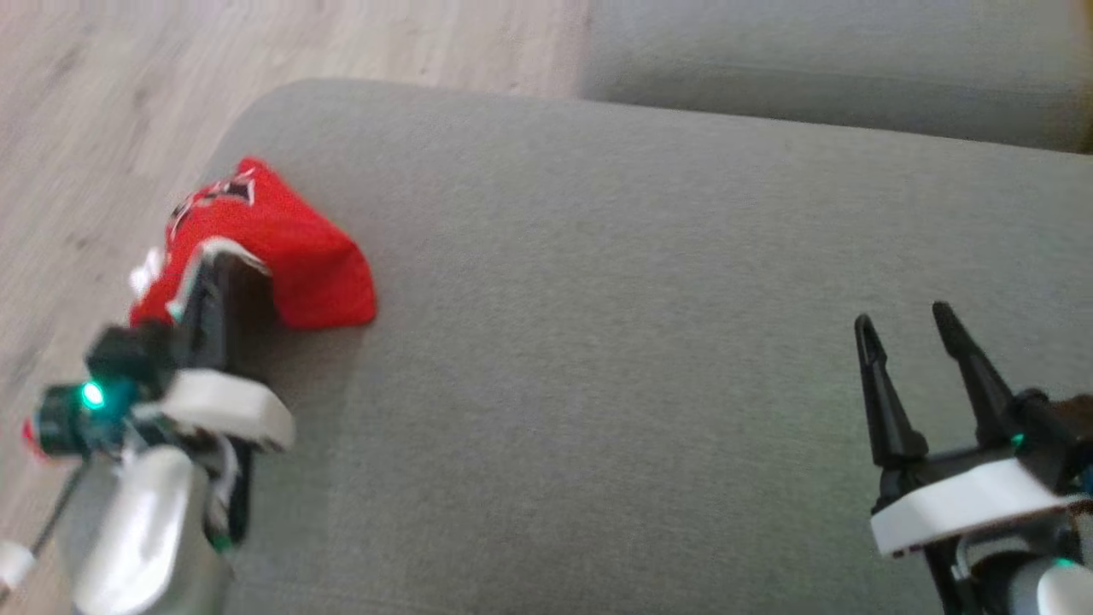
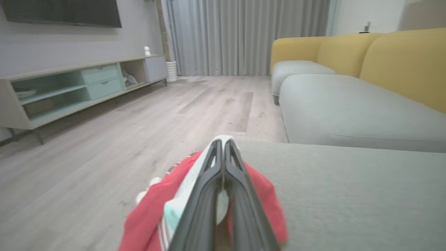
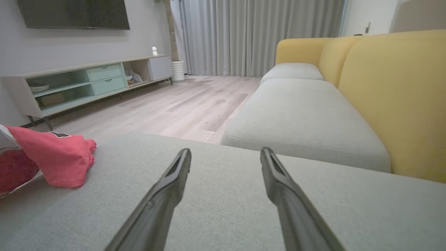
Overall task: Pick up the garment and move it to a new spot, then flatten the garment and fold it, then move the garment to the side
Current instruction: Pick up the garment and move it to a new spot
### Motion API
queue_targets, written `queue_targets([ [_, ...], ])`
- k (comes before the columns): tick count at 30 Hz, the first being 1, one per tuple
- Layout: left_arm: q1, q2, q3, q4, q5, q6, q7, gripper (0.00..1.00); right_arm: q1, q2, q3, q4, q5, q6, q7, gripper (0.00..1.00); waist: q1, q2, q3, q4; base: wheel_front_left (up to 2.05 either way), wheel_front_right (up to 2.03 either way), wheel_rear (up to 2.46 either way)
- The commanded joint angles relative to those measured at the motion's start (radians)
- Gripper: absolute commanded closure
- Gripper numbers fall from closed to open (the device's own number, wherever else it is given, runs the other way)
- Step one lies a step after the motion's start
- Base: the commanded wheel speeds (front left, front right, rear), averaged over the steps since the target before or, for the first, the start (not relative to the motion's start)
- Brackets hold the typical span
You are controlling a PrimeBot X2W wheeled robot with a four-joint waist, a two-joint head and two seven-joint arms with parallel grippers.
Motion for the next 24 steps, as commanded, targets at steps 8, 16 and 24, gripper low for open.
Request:
queue_targets([
  [8,0.131,-0.028,-0.092,-0.350,-0.014,0.009,0.173,1.00,-0.022,0.011,0.041,-0.028,0.013,-0.001,-0.010,0.00,0.0003,-0.0001,-0.021,-0.192,0.00,0.00,0.00],
  [16,-0.007,-0.160,-0.266,-0.319,0.005,-0.069,0.203,1.00,-0.062,0.014,0.046,-0.021,0.025,-0.001,-0.018,0.00,0.0003,-0.0001,0.084,-0.357,0.00,0.00,0.00],
  [24,-0.152,-0.216,-0.400,-0.188,0.000,-0.108,0.134,1.00,-0.107,0.017,0.038,0.019,0.046,-0.001,-0.053,0.00,0.0003,-0.0001,0.171,-0.454,0.00,0.00,0.00],
])
